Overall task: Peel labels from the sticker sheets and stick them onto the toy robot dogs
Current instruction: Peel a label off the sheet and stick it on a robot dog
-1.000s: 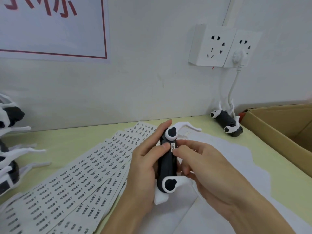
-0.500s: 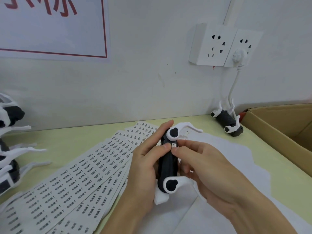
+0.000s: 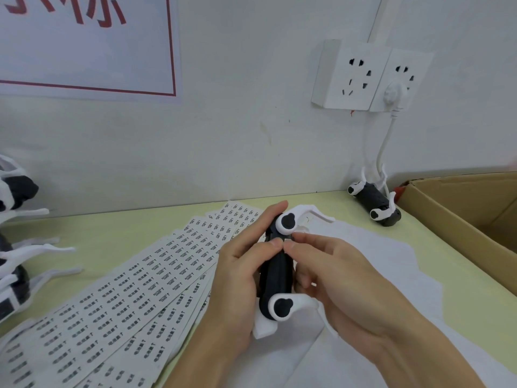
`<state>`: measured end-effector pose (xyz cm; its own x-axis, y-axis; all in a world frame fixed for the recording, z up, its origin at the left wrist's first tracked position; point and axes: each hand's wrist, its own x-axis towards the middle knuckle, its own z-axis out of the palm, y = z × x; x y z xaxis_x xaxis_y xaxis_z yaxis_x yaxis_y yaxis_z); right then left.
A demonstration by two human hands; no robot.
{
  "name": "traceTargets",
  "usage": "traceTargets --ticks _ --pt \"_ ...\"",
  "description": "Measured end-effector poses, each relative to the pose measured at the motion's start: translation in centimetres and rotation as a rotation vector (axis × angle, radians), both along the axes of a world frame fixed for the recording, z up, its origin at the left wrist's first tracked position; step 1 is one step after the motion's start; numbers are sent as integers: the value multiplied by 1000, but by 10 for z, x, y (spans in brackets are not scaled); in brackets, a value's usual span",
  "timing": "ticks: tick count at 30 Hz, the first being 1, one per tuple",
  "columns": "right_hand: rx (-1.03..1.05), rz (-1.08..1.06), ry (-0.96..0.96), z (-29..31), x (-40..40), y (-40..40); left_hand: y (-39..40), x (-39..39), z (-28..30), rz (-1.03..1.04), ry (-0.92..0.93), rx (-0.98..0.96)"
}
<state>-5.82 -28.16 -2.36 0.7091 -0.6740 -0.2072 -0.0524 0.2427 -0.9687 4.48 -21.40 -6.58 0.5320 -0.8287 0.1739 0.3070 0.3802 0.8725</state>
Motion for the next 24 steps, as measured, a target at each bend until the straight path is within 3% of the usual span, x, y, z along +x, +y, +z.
traceTargets --ticks 7,11,15,20,24 --pt "99 -19 -64 -1 -7 -11 0 -3 -3 -35 -116 53" --pt "60 -211 -119 -2 -9 -16 -1 -7 -6 50 -201 104" --pt "80 -483 -296 -7 -1 -11 -1 -8 -7 53 -256 133" --pt "205 -541 -448 -12 5 -4 -2 -7 -9 98 -226 98" --pt "117 -486 -382 -12 0 -7 -4 -3 -8 153 -104 45"
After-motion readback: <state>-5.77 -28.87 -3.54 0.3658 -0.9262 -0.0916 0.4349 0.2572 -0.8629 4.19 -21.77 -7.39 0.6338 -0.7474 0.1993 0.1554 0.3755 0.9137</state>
